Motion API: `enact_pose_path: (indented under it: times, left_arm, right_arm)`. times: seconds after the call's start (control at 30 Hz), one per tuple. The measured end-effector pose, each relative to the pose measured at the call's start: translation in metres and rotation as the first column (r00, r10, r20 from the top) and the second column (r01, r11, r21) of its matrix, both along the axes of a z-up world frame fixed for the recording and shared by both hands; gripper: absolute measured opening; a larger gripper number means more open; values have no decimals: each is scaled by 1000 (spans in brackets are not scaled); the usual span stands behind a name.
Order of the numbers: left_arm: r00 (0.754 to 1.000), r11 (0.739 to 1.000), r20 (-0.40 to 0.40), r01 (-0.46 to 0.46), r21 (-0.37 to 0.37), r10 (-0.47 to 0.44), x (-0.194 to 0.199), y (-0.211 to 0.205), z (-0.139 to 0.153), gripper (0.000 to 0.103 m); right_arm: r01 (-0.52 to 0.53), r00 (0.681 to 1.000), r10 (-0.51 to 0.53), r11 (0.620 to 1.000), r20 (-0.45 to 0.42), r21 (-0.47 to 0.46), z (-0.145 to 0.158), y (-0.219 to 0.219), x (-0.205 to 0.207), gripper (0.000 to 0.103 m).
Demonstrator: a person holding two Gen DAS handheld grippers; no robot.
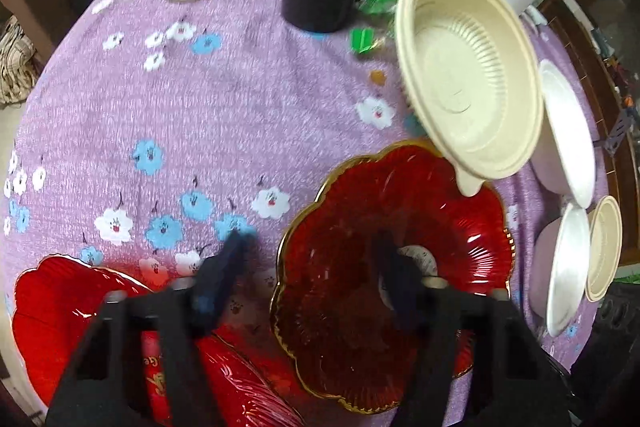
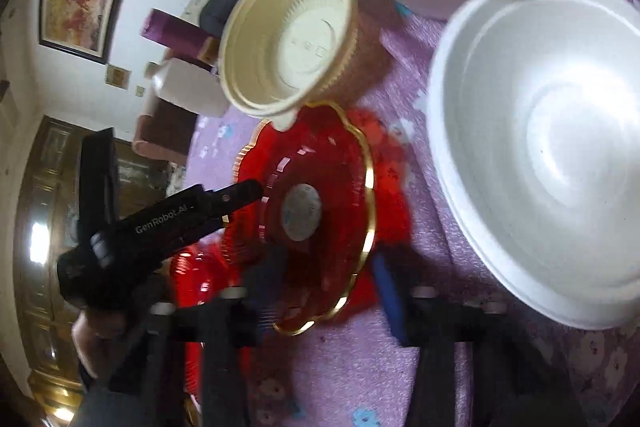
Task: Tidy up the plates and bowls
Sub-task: 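Grasp the rim of the smaller red stickered plate with both grippers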
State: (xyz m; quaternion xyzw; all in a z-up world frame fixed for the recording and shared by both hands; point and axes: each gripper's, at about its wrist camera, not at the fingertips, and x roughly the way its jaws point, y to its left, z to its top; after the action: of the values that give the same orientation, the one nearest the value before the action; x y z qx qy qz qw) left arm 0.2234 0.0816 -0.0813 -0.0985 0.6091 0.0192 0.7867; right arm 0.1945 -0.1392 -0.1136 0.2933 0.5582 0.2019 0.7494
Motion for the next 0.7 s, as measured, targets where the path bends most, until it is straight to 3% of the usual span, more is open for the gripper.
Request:
enact_pose_path:
  times: [0.03,0.07,0.33,0.7]
  left_arm:
    - [1000,1000,-10,6,5,-6,0,-1,-2,34]
    - [1000,1000,-13,18,21,-17,-1,-4,-3,32]
    - [999,998,16,49,34,-50,-12,-19,6,24]
    - [990,997,122,71,-4,-70,-60,-34,40,23]
  right_arm:
    - [3,1000,-3,1000,-9,-20,-3,1,1,18]
    - [0,1000,-1,1000,-19,-29,-6,2,1,11]
    - [21,1000,-20,998,6,-59,-1,-2,-12,10]
    - [46,996,-42,997,75,-54,25,-12,-44,10]
